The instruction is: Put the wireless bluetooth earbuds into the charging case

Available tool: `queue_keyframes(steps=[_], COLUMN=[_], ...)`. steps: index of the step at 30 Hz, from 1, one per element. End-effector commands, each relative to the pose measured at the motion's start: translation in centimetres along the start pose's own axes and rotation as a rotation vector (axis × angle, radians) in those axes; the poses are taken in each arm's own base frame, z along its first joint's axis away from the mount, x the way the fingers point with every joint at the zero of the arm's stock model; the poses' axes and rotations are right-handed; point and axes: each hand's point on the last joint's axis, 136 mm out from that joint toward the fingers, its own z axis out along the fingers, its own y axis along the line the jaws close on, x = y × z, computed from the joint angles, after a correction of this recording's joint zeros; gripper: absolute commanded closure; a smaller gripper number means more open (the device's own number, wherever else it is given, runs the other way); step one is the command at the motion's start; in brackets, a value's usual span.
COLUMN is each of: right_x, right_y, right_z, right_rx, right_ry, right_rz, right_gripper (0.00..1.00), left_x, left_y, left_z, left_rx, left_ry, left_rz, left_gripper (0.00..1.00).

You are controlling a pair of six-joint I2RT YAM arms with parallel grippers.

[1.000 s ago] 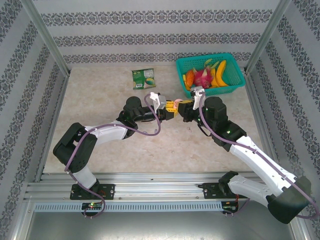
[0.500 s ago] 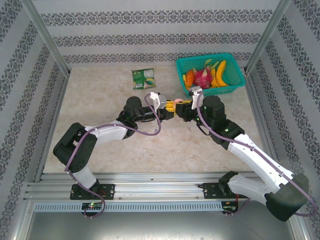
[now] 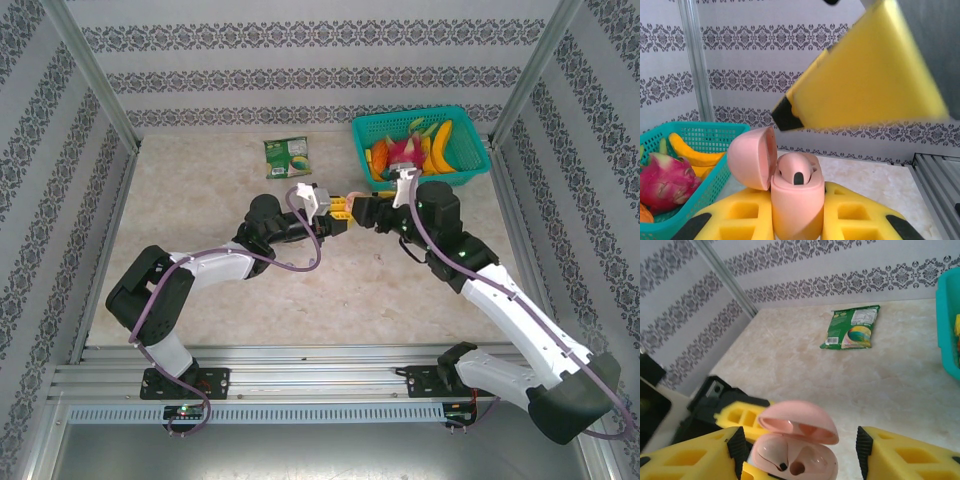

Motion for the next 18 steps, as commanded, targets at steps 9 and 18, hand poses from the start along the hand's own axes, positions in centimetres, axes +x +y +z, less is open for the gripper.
queue_keyframes(steps=[9,18], right_x=[-3.3,1.8], right_y=[1.0,-6.3], right_z=[-2.1,-2.8], right_rx=[-0.033,0.289], right_ry=[-0.048,0.092], right_rz=[0.151,0.310], right_gripper=[0.35,0.37], left_x=[-0.5,-0.2], left_y=[-0.2,1.4], left_z=[-0.4,-1.6], left_rx=[-0.021,-0.140], left_ry=[-0.048,-0.035], left_rz=[0.055,0.075], left_gripper=[1.00,1.00])
